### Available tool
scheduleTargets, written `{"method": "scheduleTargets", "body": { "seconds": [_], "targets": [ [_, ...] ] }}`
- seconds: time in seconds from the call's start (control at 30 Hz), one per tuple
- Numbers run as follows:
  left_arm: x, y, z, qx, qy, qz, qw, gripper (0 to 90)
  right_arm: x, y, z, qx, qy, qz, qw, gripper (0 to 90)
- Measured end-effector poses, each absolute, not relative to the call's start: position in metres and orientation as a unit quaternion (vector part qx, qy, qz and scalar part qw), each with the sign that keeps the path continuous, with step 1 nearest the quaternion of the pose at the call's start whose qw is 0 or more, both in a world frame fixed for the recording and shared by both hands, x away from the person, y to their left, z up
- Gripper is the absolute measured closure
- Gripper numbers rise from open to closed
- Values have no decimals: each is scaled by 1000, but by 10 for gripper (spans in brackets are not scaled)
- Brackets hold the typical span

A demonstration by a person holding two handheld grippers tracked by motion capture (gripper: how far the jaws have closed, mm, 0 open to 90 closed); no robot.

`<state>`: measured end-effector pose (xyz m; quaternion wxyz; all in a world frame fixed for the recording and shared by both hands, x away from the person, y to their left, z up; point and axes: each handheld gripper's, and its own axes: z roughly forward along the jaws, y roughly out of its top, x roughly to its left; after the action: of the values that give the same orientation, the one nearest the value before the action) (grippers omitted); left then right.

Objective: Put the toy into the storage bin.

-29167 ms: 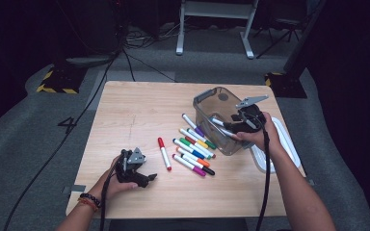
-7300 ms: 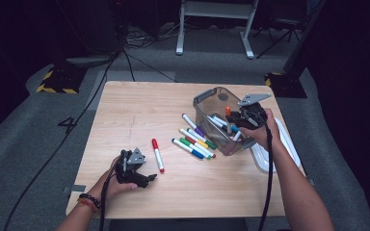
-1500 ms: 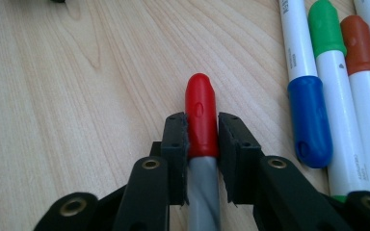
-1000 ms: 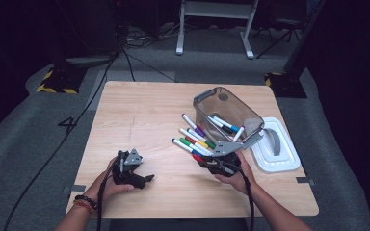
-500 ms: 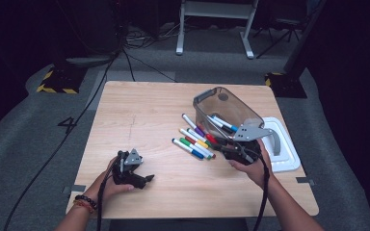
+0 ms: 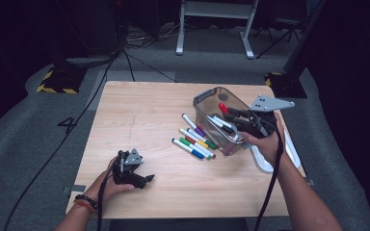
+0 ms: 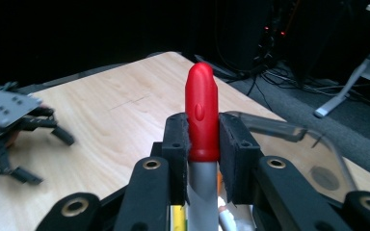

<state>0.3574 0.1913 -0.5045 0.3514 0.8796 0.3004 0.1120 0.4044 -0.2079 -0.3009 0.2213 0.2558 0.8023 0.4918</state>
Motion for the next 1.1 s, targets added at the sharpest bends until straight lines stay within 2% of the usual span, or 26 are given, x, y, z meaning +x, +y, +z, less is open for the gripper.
{"method": "scheduleTargets", "body": {
  "seconds": [0.17,0.6,1.1],
  "targets": [
    [358,191,-505,880,300,112,352,125,425,-206,-300,271,806,476,223,749],
    [358,191,-505,880,299,111,352,123,476,-199,-323,310,825,425,205,749],
    [358,191,-504,880,299,111,351,123,499,-190,-368,325,869,345,142,749]
  ]
}}
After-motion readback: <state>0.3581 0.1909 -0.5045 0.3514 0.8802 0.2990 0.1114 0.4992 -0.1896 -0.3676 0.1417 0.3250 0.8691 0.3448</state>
